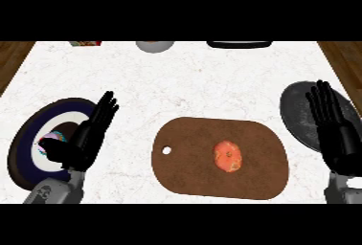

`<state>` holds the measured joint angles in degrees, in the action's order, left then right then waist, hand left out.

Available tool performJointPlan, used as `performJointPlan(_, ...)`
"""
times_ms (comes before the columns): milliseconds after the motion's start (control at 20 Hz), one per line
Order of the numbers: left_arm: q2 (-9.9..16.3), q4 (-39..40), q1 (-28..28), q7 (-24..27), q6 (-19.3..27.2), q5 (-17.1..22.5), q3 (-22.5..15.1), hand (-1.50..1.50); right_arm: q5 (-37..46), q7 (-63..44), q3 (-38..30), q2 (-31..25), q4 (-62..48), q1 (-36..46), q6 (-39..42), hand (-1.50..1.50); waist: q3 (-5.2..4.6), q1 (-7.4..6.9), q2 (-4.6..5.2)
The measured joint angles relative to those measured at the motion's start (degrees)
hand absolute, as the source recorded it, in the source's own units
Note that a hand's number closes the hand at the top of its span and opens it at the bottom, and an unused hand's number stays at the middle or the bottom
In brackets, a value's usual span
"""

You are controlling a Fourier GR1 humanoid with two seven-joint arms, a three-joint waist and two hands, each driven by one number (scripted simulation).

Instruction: Pick the squash from the cutting board and place it in the pan

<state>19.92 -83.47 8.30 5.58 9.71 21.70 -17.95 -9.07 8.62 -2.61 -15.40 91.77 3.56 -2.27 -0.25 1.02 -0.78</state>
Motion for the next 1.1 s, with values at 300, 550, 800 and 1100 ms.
performJointPlan(300,1.29,0.09,2.33,-1.76,1.89,-0.55,2.45,0.00,-8.09,-0.38,7.94,0.32,0.42,9.45,15.94,1.50,0.44,-5.22,0.93)
performJointPlan(550,2.03,-1.08,2.54,-6.11,4.51,0.44,4.66,0.00,-5.23,9.00,8.72,-8.67,-3.69,14.18,30.22,-1.50,0.46,-4.35,1.13)
performJointPlan(800,3.18,-1.92,3.57,-9.44,5.74,0.85,6.50,0.00,2.61,22.14,6.49,-17.02,-13.38,17.10,36.62,-1.50,0.51,-3.69,1.42)
performJointPlan(1100,3.11,-3.00,4.37,-11.85,7.03,0.09,6.74,0.00,12.24,30.59,9.60,-22.62,-18.23,23.43,33.10,-1.50,0.46,-3.53,1.39)
